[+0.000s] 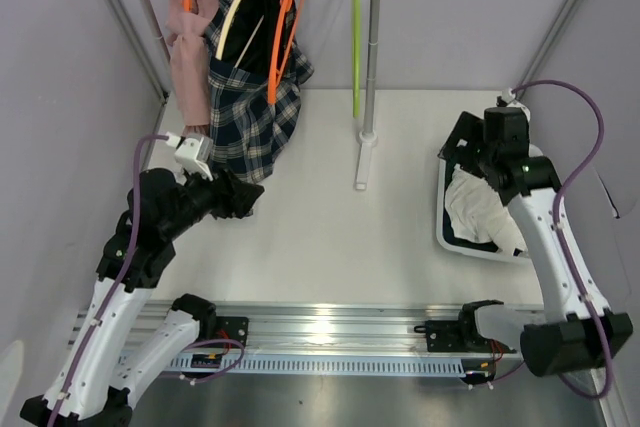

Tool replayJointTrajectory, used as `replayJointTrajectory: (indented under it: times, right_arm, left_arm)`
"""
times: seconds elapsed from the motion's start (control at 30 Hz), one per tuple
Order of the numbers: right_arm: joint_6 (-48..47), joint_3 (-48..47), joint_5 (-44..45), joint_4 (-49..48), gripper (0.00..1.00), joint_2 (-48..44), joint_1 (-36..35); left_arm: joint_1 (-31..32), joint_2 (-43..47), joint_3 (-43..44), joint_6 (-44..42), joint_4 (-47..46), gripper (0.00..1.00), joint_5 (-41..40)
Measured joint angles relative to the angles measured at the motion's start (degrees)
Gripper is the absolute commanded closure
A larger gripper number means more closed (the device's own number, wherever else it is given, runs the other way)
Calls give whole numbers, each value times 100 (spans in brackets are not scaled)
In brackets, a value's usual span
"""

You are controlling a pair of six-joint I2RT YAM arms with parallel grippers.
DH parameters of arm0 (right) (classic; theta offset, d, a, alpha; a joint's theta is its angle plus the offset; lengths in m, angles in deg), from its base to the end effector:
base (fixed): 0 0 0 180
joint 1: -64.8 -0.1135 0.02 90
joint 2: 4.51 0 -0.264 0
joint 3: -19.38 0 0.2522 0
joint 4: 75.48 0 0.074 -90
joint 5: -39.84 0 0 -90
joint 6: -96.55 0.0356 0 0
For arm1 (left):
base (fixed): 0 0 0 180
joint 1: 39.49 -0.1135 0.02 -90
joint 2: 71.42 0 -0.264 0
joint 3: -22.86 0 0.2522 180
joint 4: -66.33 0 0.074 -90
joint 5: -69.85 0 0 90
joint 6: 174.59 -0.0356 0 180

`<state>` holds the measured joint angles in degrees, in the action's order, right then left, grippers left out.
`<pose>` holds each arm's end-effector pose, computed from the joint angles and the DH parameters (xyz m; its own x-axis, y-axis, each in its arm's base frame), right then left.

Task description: Place the skirt on the hanger

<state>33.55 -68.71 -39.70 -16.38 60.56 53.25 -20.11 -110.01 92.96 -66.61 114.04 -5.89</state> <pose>0.2256 0.0395 0.3873 -0.5382 0.3457 -0.7686 0.2146 0.9382 0.2716 0.1224 -0.0524 0.3797 -0.4185 -0.1699 -0.8922 0.4369 0.8235 -0.3618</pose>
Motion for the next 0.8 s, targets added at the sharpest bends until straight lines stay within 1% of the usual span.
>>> replayJointTrajectory:
  times: [0.17, 0.23, 0.3, 0.47, 0.63, 0.73, 0.8]
  right_arm:
    - [92, 380, -439, -398, 7, 977, 1410]
    - [186, 595, -542, -505, 8, 1228, 1867]
    - [269, 684, -553, -542, 9, 1384, 2144]
    - [415, 734, -511, -780, 9, 1593, 2457]
    - [476, 1003, -474, -1045, 11, 1655, 2594]
    - [505, 1115, -472, -1156, 17, 1805, 2625]
    - [527, 1165, -476, -1244, 24, 1928, 2629]
  left_arm:
    - [0, -136, -127, -2, -136, 32, 157]
    - [0, -201, -127, -2, -201, 33, 240]
    - [0, -247, -127, -2, -240, 33, 302]
    - [0, -315, -127, 0, -315, 33, 442]
    - [0, -310, -136, 0, -398, 33, 553]
    - [0, -304, -192, 2, -439, 33, 575]
    - [0, -304, -223, 0, -442, 33, 577]
